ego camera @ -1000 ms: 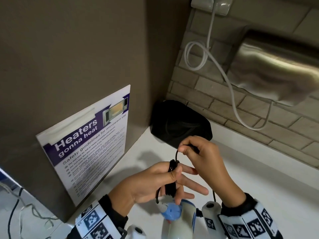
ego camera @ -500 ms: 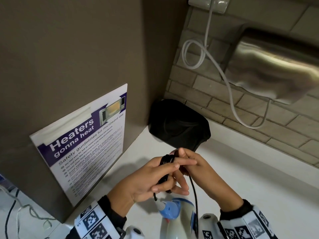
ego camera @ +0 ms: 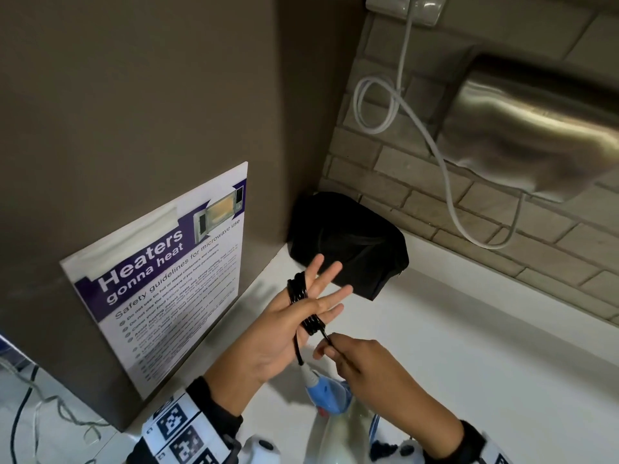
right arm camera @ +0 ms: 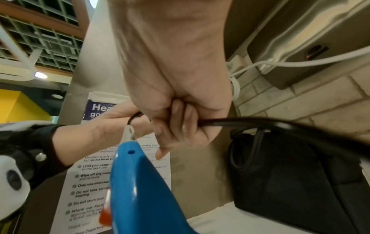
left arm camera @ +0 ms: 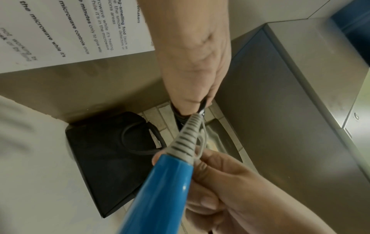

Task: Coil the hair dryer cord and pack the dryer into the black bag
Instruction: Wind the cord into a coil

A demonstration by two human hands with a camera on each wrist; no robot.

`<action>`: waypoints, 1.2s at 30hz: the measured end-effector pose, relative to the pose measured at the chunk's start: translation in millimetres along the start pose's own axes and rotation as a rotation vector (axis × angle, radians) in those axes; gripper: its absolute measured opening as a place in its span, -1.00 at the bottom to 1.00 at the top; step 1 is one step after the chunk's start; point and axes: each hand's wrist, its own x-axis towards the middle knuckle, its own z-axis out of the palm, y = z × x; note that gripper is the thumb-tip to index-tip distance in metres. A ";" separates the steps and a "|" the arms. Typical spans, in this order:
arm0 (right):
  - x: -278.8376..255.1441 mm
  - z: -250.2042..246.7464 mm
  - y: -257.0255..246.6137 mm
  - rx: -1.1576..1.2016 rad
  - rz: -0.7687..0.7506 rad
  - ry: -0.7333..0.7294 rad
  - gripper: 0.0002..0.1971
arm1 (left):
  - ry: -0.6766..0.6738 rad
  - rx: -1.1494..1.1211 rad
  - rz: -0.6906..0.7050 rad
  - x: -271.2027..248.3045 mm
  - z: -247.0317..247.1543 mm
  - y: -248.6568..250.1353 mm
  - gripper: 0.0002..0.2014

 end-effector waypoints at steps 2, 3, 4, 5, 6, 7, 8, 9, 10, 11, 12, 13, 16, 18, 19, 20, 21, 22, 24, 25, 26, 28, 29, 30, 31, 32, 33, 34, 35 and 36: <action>-7.7 -2.8 3.6 -0.062 -0.021 -0.027 -0.80 | 0.053 -0.008 0.013 2.9 -4.5 -0.6 -0.39; -10.9 -8.9 3.2 -0.073 -0.003 -0.038 -0.81 | 0.073 -0.003 0.015 4.2 -6.6 -0.4 -0.39; -14.4 -13.6 0.7 -0.072 0.013 -0.050 -0.82 | 0.095 0.009 0.012 5.3 -9.1 -0.1 -0.39; -17.3 -16.4 -2.5 -0.094 0.005 -0.060 -0.83 | 0.119 0.031 0.009 6.2 -12.3 0.3 -0.39; -20.2 -19.6 -5.9 -0.110 -0.001 -0.061 -0.83 | 0.145 0.060 0.007 6.7 -15.6 0.8 -0.39; -22.2 -23.2 -6.0 -0.137 0.007 -0.052 -0.84 | 0.172 0.088 0.008 7.0 -18.8 1.4 -0.39; -23.8 -27.4 -4.2 -0.158 0.021 -0.033 -0.85 | 0.201 0.113 0.007 7.0 -21.0 2.4 -0.39; -25.7 -31.8 -3.4 -0.176 0.027 -0.015 -0.86 | 0.226 0.133 0.007 7.5 -23.7 2.7 -0.38; -27.3 -36.1 -3.8 -0.184 0.021 0.007 -0.86 | 0.245 0.153 0.003 7.7 -25.8 2.9 -0.38; -27.8 -40.0 -3.5 -0.191 0.011 0.028 -0.86 | 0.253 0.178 0.000 7.9 -26.2 3.2 -0.38; -27.5 -43.7 -3.5 -0.194 0.007 0.051 -0.86 | 0.255 0.212 -0.008 7.8 -25.4 3.4 -0.39; -26.3 -48.2 -5.2 -0.197 -0.002 0.073 -0.87 | 0.238 0.262 -0.017 7.6 -23.0 4.0 -0.40; -20.2 -62.0 -13.9 -0.204 -0.051 0.152 -0.85 | 0.136 0.461 -0.097 4.7 -10.2 7.7 -0.48; -14.3 -70.9 -19.0 -0.194 -0.076 0.199 -0.81 | 0.083 0.525 -0.157 1.3 -2.2 9.1 -0.52; -10.7 -73.5 -20.7 -0.186 -0.089 0.220 -0.79 | 0.074 0.536 -0.171 -0.2 -0.4 8.7 -0.51; -7.2 -74.9 -22.0 -0.171 -0.094 0.232 -0.78 | 0.071 0.536 -0.182 -1.9 1.2 8.9 -0.51; -3.7 -75.0 -22.9 -0.148 -0.098 0.240 -0.77 | 0.068 0.530 -0.192 -3.6 2.3 8.8 -0.51; -0.3 -74.2 -23.8 -0.123 -0.102 0.250 -0.77 | 0.052 0.512 -0.200 -5.5 2.4 8.4 -0.51; 7.8 -71.0 -22.6 -0.082 -0.116 0.283 -0.77 | -0.040 0.471 -0.203 -9.2 4.4 8.4 -0.48; 12.8 -69.0 -20.2 -0.072 -0.121 0.299 -0.76 | -0.098 0.458 -0.204 -10.9 5.7 8.9 -0.48; 17.6 -67.0 -17.0 -0.065 -0.125 0.311 -0.76 | -0.157 0.448 -0.208 -12.5 7.4 10.3 -0.48; 26.5 -61.2 -9.3 -0.024 -0.125 0.324 -0.76 | -0.218 0.424 -0.233 -13.2 8.9 11.9 -0.47; 30.3 -58.0 -5.1 0.012 -0.116 0.330 -0.76 | -0.230 0.408 -0.246 -13.2 8.1 12.4 -0.48; 32.9 -55.1 -1.7 0.044 -0.097 0.338 -0.75 | -0.239 0.384 -0.261 -13.4 8.0 13.4 -0.49; 35.3 -51.9 1.6 0.059 -0.073 0.347 -0.75 | -0.238 0.361 -0.279 -13.7 7.0 13.8 -0.49; 36.9 -49.6 3.8 0.059 -0.058 0.357 -0.75 | -0.232 0.332 -0.294 -13.9 6.1 14.0 -0.49; 38.6 -47.7 6.0 0.056 -0.057 0.354 -0.77 | -0.224 0.301 -0.300 -13.5 5.6 12.9 -0.50; 39.4 -46.2 6.9 0.081 -0.065 0.329 -0.79 | -0.212 0.262 -0.296 -13.4 6.4 11.6 -0.53; 39.5 -45.0 6.1 0.152 -0.071 0.277 -0.79 | -0.191 0.220 -0.290 -13.2 7.2 9.8 -0.56; 38.2 -44.2 3.1 0.271 -0.069 0.208 -0.77 | -0.162 0.188 -0.287 -12.5 8.1 8.3 -0.57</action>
